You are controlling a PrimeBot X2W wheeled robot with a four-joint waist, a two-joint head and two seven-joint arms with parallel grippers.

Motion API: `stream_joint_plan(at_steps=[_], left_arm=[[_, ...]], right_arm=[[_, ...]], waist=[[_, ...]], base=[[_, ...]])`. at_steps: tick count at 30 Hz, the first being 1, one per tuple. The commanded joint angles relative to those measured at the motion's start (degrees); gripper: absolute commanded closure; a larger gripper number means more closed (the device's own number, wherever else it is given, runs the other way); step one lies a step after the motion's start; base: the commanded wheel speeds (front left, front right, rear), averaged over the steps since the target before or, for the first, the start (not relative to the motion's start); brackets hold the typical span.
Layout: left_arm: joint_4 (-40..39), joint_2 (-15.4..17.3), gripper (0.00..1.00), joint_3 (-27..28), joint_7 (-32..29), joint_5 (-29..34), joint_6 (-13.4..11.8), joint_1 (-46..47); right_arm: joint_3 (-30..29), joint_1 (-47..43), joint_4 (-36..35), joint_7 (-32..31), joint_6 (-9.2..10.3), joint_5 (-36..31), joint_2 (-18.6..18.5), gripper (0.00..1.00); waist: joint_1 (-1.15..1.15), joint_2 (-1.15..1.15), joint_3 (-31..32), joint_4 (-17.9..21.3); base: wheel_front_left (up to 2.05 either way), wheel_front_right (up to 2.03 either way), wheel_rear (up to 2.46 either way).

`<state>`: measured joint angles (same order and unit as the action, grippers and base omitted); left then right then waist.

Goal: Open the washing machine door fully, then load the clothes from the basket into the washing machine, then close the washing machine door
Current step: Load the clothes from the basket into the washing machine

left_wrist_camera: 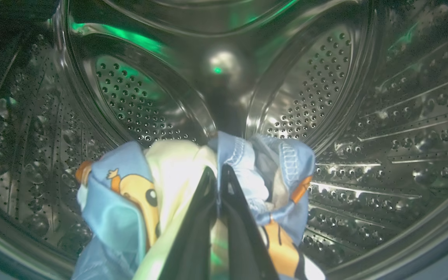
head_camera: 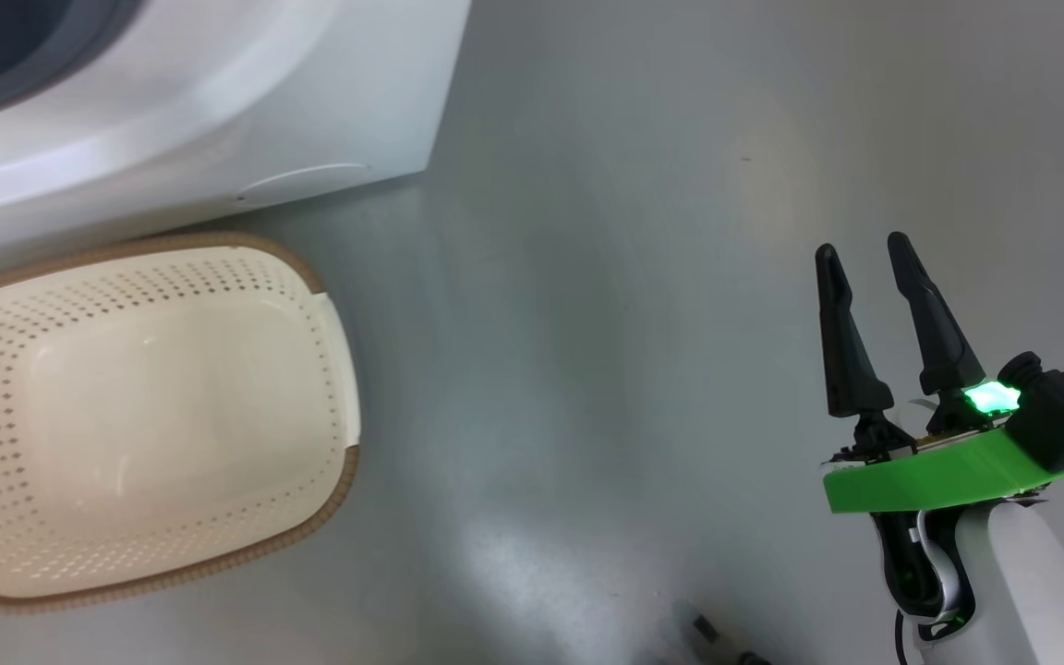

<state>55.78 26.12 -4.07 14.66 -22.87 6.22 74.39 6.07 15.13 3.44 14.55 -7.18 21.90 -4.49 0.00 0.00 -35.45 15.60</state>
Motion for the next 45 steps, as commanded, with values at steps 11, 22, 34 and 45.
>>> stream_joint_plan(at_steps=[11, 22, 34, 45], left_arm=[[-3.5, 2.8, 1.0, 4.7, 0.3, 6.1, -0.5, -2.0], [0.9, 2.7, 0.0, 5.8, 0.3, 7.7, 0.4, -0.5], [0.3, -0.4, 0.0, 6.8, 0.3, 8.8, 0.8, -2.3], [-4.3, -3.7, 0.0, 10.1, 0.3, 9.2, 1.0, -9.5]], right_arm=[[2.9, -0.8, -1.7, 0.4, -0.31, 1.2, -0.2, 0.0], [3.0, -0.5, -1.9, 0.4, -0.31, 1.2, 0.0, 0.0], [3.1, 0.4, -1.6, 0.4, -0.31, 1.1, -0.4, 0.0], [2.4, 0.3, -1.4, 0.4, -0.31, 0.8, -1.2, 0.0]], waist=[[0.0, 0.0, -1.5, 3.3], [0.0, 0.0, -1.5, 2.6], [0.0, 0.0, 0.7, 1.0], [0.0, 0.0, 4.5, -0.4]], base=[[0.0, 0.0, 0.0], [0.0, 0.0, 0.0], [0.0, 0.0, 0.0], [0.0, 0.0, 0.0]])
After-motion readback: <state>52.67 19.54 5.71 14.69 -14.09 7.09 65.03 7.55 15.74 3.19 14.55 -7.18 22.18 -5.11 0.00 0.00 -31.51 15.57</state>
